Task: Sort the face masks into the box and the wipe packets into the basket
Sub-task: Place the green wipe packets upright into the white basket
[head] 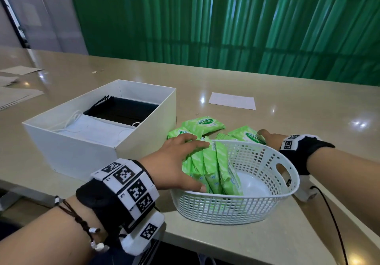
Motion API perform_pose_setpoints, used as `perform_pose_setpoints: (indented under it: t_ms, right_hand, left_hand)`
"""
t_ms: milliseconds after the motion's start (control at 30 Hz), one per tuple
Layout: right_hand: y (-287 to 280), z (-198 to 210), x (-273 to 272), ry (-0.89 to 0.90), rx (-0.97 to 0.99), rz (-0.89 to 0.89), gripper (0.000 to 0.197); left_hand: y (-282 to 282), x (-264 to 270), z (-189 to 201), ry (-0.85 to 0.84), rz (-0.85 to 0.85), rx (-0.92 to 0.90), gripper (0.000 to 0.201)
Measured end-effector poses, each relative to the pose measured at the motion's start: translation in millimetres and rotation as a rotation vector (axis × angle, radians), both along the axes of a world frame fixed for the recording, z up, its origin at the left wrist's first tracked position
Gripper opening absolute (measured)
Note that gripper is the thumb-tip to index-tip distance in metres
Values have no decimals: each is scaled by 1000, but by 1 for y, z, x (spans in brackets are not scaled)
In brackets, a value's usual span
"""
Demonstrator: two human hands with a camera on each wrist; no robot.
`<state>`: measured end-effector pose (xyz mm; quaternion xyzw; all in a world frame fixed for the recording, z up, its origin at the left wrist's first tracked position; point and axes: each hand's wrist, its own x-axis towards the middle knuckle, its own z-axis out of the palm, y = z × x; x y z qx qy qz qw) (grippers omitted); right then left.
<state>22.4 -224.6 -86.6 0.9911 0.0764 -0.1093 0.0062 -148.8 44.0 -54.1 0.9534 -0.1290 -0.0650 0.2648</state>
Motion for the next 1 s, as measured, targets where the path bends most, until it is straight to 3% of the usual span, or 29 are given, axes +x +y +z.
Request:
perform_pose_setpoints:
  t_ms: [100,200,400,600,833,1000]
  right_hand:
    - [-10,13,-4,42,28,-43,77]
    - [-24,29,-5,-34,17,-64,85]
    - [-47,78,-20,-224,134,-39,71]
    - [-31,135,-67,-340,468,108,63]
    - [6,171,-125,-255,192,414,52]
    - [19,173,-144,-146,26,510,62]
  left_hand:
    - [0,0,-1,-4,-1,-3,94]
    - [1,0,-1,-14,-2,9,93]
    - [1,2,-3,-33,-8,-2,89]
    - [1,1,-2,-19,-8,9,92]
    - [2,1,0,-4,0,15,98]
    - [2,-1,-1,-13,5,15,105]
